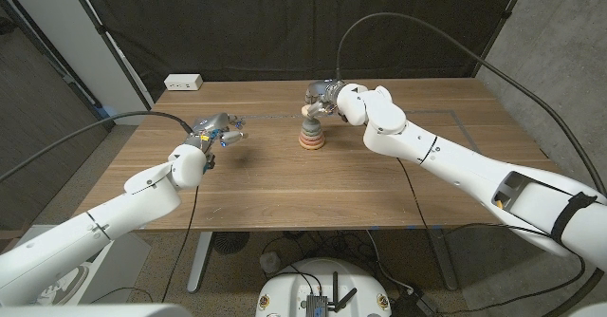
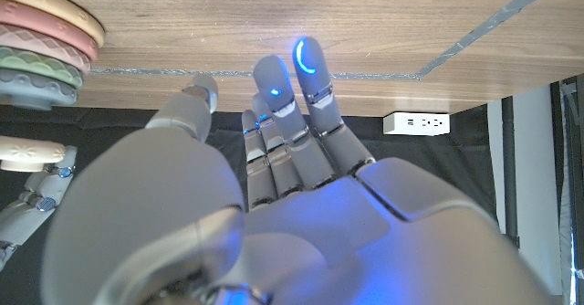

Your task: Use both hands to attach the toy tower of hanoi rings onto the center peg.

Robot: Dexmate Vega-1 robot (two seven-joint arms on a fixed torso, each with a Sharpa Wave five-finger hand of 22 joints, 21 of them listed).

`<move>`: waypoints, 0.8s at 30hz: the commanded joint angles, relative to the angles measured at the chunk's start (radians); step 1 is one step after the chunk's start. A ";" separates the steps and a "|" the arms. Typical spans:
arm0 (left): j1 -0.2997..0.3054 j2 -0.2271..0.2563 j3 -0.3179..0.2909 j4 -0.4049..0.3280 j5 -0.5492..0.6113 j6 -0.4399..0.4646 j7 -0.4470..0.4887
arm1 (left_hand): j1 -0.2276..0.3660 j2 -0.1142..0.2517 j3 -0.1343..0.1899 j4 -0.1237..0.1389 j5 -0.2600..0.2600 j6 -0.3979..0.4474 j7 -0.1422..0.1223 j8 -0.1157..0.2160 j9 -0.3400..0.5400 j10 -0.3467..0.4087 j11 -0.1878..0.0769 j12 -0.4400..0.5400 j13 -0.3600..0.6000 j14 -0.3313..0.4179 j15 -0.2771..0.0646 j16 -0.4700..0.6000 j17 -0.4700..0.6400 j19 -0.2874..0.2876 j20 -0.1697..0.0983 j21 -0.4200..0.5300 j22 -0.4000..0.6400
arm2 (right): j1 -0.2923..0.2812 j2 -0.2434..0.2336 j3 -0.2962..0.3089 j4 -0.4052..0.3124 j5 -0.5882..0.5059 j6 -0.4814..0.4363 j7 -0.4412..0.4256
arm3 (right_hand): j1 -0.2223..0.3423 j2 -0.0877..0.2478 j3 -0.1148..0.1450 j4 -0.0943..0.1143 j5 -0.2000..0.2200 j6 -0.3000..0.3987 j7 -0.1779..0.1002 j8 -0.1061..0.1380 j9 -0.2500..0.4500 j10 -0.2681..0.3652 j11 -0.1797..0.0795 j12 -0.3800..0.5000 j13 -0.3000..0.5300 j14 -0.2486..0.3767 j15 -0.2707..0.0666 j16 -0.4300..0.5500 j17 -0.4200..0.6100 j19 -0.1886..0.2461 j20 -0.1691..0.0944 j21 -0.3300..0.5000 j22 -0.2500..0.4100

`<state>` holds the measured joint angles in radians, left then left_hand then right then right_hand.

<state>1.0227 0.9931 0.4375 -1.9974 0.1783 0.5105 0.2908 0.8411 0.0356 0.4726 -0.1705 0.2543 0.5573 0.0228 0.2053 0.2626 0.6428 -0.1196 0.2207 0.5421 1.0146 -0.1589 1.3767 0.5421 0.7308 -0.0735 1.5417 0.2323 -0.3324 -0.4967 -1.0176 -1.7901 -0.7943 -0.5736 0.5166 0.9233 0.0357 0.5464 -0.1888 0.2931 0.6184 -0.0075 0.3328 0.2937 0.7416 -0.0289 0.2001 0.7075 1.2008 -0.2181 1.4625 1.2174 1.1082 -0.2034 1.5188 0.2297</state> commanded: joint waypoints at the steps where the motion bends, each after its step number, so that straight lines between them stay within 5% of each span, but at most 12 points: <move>1: 0.010 0.002 -0.008 0.002 -0.008 -0.004 0.010 | -0.003 0.003 0.008 0.002 0.000 0.005 0.005 0.000 0.003 0.006 -0.006 -0.003 0.002 -0.003 -0.061 0.008 -0.002 0.005 -0.133 0.005 0.002 | 0.027 0.022 -0.030 0.052 0.006 -0.007 0.017 | 0.016 0.020 0.029 0.028 0.009 0.046 -0.035 0.005 0.016 0.105 -0.099 0.003 0.004 -0.002 -0.001 0.003 0.001 0.010 -0.017 0.001 0.002; 24: 0.009 0.002 -0.004 0.003 -0.014 -0.001 0.008 | -0.007 0.005 0.015 0.002 0.000 0.004 0.007 0.000 0.005 0.005 -0.005 -0.003 0.005 -0.003 -0.060 0.016 0.002 0.002 -0.133 0.007 0.007 | 0.040 0.022 -0.052 0.088 0.034 -0.013 0.021 | 0.010 0.024 0.030 0.028 0.009 0.043 -0.037 0.002 0.017 0.105 -0.098 0.004 0.008 -0.004 -0.001 0.001 0.000 0.011 -0.018 0.001 0.001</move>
<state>1.0324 0.9939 0.4308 -1.9920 0.1651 0.5032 0.3011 0.8371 0.0396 0.4789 -0.1697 0.2543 0.5574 0.0227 0.2053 0.2624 0.6429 -0.1196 0.2208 0.5448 1.0109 -0.1626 1.3843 0.5403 0.7309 -0.0735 1.5416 0.2349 -0.2967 -0.4758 -1.0605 -1.7170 -0.7749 -0.5837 0.5393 0.9233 0.0358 0.5464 -0.1888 0.2962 0.6183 -0.0076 0.3296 0.2937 0.7415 -0.0291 0.2001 0.7114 1.2008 -0.2181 1.4625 1.2155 1.1082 -0.2034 1.5188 0.2275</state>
